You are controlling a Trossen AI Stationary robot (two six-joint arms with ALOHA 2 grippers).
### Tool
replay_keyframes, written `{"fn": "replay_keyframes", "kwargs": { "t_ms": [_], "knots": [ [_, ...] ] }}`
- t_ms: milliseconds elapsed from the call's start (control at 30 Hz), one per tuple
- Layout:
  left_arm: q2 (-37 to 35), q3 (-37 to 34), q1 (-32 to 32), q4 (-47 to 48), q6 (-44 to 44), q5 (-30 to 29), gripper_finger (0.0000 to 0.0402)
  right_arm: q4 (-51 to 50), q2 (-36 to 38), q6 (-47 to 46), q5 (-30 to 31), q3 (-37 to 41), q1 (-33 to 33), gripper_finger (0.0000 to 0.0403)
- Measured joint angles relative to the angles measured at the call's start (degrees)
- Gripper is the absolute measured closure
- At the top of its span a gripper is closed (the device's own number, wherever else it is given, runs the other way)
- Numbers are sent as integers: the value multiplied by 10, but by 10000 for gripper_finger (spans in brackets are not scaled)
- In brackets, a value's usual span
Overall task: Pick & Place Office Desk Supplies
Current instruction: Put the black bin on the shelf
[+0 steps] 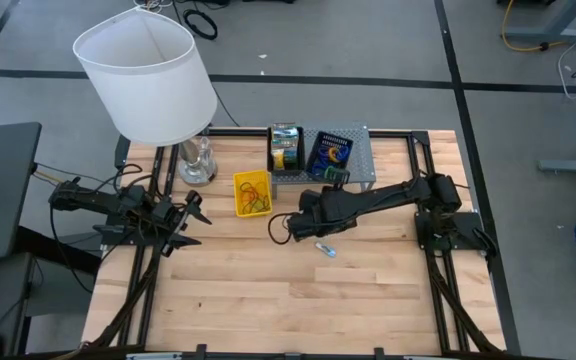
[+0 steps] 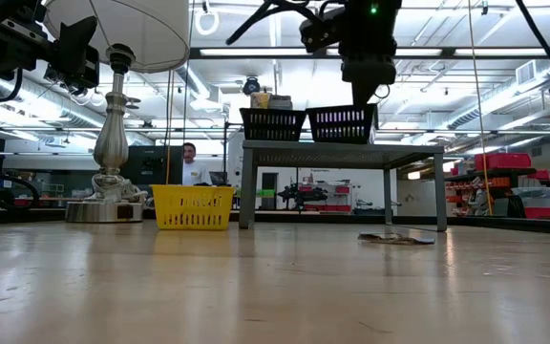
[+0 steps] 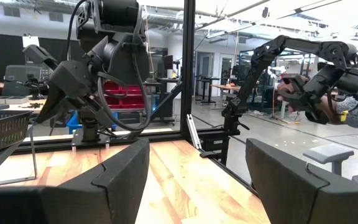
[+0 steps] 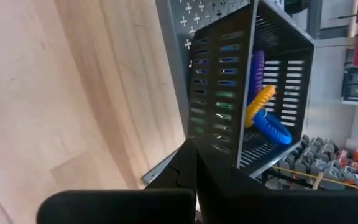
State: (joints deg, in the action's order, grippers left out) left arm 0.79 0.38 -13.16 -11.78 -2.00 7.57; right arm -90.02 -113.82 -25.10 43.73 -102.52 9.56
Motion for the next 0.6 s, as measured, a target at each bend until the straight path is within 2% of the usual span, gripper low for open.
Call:
{"fn": "replay_keyframes", "kwargs": {
  "t_ms": [600],
  "knots": [
    [0, 0, 0, 0, 0, 0, 133, 0, 0, 30, 60, 7, -36, 403]
  ]
}}
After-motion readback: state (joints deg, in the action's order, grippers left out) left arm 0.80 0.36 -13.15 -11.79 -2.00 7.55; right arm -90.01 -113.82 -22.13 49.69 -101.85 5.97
